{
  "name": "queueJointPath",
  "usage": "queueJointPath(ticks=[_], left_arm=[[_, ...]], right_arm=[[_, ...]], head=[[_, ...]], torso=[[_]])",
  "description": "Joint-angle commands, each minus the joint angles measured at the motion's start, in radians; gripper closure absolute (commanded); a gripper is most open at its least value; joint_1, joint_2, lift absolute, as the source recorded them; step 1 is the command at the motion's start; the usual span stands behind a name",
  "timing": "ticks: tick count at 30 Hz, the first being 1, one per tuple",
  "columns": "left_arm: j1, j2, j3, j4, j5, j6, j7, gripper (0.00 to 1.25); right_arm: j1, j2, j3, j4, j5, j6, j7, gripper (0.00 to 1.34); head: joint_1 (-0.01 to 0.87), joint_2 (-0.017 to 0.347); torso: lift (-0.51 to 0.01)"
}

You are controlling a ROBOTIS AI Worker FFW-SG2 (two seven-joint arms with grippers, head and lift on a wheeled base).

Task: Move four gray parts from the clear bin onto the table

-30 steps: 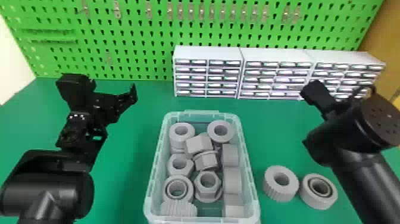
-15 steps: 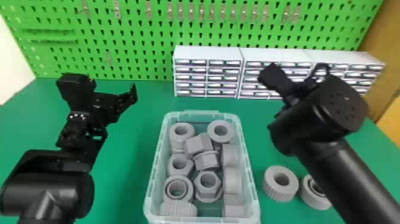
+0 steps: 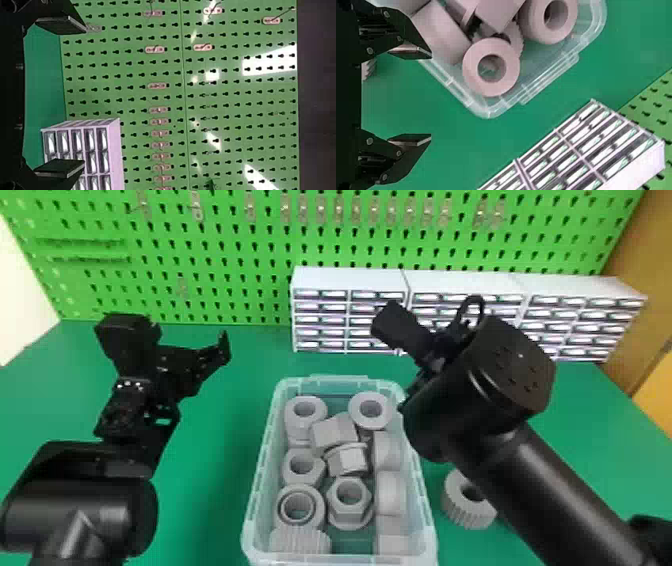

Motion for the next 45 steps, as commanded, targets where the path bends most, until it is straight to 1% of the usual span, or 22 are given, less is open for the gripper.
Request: queueJointPath(ticks=[1, 4, 9, 13, 15, 17, 22, 31, 39, 45], left_arm=[[0.0, 0.0, 0.0, 0.0, -0.002, 0.002, 0.0, 0.1], [0.0, 0.0, 0.002, 0.0, -0.003, 0.002, 0.0, 0.1], [0.0, 0.0, 0.005, 0.0, -0.005, 0.003, 0.0, 0.11], [0.0, 0.0, 0.006, 0.0, -0.005, 0.003, 0.0, 0.11], [0.0, 0.0, 0.006, 0.0, -0.006, 0.003, 0.0, 0.11], [0.0, -0.002, 0.006, 0.0, -0.006, 0.005, 0.0, 0.11], [0.0, -0.002, 0.006, 0.0, -0.006, 0.005, 0.0, 0.11], [-0.002, 0.0, 0.003, 0.002, -0.006, 0.003, 0.0, 0.11], [-0.002, 0.0, 0.003, 0.003, -0.006, 0.003, 0.0, 0.11], [-0.003, 0.0, 0.002, 0.005, -0.006, 0.003, 0.0, 0.11]], right_arm=[[-0.008, 0.007, 0.019, 0.001, -0.044, -0.001, 0.0, 0.52], [-0.009, 0.009, 0.03, 0.003, -0.077, -0.001, 0.0, 0.52], [-0.014, 0.007, 0.054, 0.015, -0.11, -0.017, 0.0, 0.52], [-0.019, 0.0, 0.06, 0.047, -0.225, -0.043, 0.0, 0.52], [-0.02, 0.0, 0.06, 0.064, -0.266, -0.054, -0.002, 0.52], [-0.02, 0.001, 0.063, 0.076, -0.281, -0.058, -0.005, 0.52], [-0.022, 0.0, 0.079, 0.096, -0.33, -0.067, -0.043, 0.52], [-0.031, 0.0, 0.103, 0.125, -0.367, -0.081, -0.064, 0.52], [-0.032, -0.002, 0.114, 0.133, -0.384, -0.086, -0.08, 0.52], [-0.032, 0.0, 0.119, 0.153, -0.416, -0.09, -0.12, 0.52]], head=[[0.686, 0.026], [0.686, 0.026], [0.686, 0.026], [0.686, 0.026], [0.686, 0.026], [0.686, 0.026], [0.686, 0.026], [0.686, 0.026], [0.686, 0.026], [0.686, 0.026]], torso=[[-0.05], [-0.05], [-0.05], [-0.05], [-0.05], [-0.05], [-0.05], [-0.05], [-0.05], [-0.05]])
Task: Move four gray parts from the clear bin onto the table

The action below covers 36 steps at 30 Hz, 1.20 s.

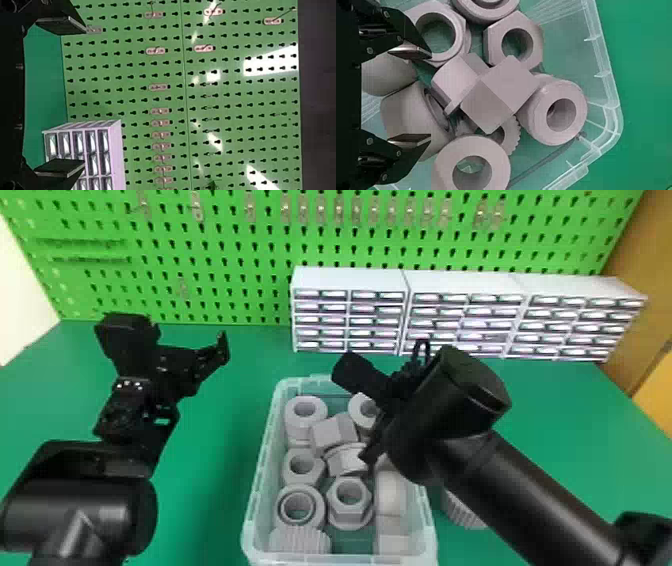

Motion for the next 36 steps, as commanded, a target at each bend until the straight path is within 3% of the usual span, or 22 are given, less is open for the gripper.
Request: queueJointPath(ticks=[1, 22, 36], left_arm=[[-0.001, -0.001, -0.003, 0.002, 0.0, 0.001, 0.0, 0.11], [-0.004, -0.001, -0.007, 0.003, 0.0, 0.0, 0.0, 0.11], [-0.005, -0.001, -0.007, 0.003, 0.0, 0.0, 0.0, 0.11]], right_arm=[[0.0, 0.003, 0.005, 0.019, -0.025, -0.007, -0.02, 0.52], [-0.018, 0.012, 0.084, 0.025, -0.137, -0.051, -0.222, 0.52], [-0.02, 0.011, 0.105, 0.028, -0.139, -0.053, -0.285, 0.52]], head=[[0.686, 0.026], [0.686, 0.026], [0.686, 0.026]], torso=[[-0.05], [-0.05], [-0.05]])
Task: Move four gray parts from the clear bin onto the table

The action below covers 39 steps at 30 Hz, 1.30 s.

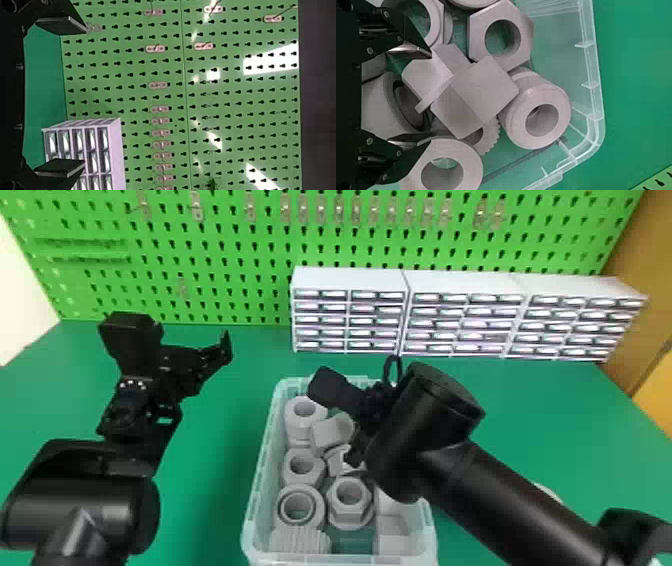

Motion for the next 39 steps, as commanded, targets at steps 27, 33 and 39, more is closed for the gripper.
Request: queueJointPath(ticks=[27, 33, 39], left_arm=[[0.005, 0.001, 0.008, 0.001, 0.007, 0.0, 0.0, 0.11], [0.006, 0.001, 0.011, 0.001, 0.007, 0.0, 0.0, 0.11], [0.009, 0.001, 0.012, 0.001, 0.007, 0.0, -0.002, 0.11]], right_arm=[[0.014, 0.033, -0.027, 0.086, -0.155, -0.12, -0.27, 0.52], [0.015, 0.034, -0.044, 0.086, -0.144, -0.138, -0.318, 0.52], [0.014, 0.034, -0.072, 0.083, -0.109, -0.153, -0.335, 0.52]], head=[[0.686, 0.026], [0.686, 0.026], [0.686, 0.026]], torso=[[-0.05], [-0.05], [-0.05]])
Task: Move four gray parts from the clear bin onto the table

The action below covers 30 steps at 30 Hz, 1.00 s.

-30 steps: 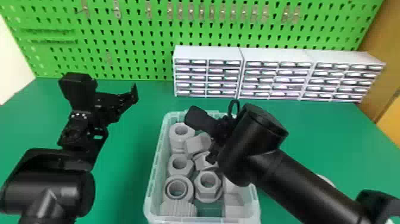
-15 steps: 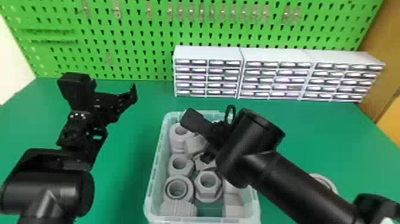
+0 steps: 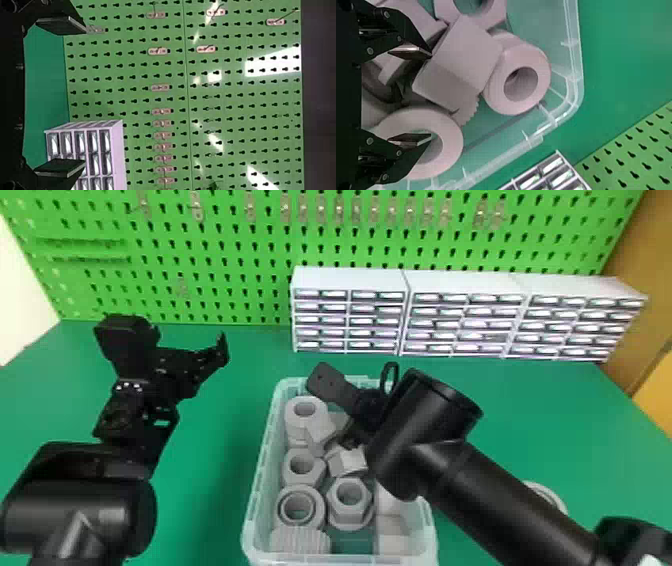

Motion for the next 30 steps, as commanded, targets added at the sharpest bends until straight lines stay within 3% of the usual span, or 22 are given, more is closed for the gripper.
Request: queueJointPath(ticks=[1, 9, 16, 25, 30], left_arm=[[0.003, 0.0, 0.001, -0.002, 0.001, 0.0, -0.001, 0.11], [0.003, 0.0, 0.001, 0.0, 0.001, 0.0, -0.002, 0.11], [0.006, 0.0, 0.004, -0.002, 0.002, 0.0, -0.002, 0.11], [0.01, 0.002, 0.011, -0.005, 0.002, 0.0, -0.005, 0.11], [0.006, 0.002, 0.009, -0.005, 0.002, 0.0, -0.005, 0.11]], right_arm=[[-0.003, 0.0, -0.023, -0.005, 0.033, -0.012, -0.012, 0.52], [-0.01, -0.006, -0.029, -0.014, 0.073, -0.016, -0.054, 0.52], [-0.014, -0.021, -0.02, -0.034, -0.077, 0.01, -0.054, 0.52], [-0.015, -0.04, 0.037, -0.087, -0.161, 0.048, -0.053, 0.51], [-0.012, -0.041, 0.046, -0.078, -0.146, 0.044, -0.054, 0.51]], head=[[0.686, 0.026], [0.686, 0.026], [0.686, 0.026], [0.686, 0.026], [0.686, 0.026]], torso=[[-0.05], [-0.05], [-0.05], [-0.05], [-0.05]])
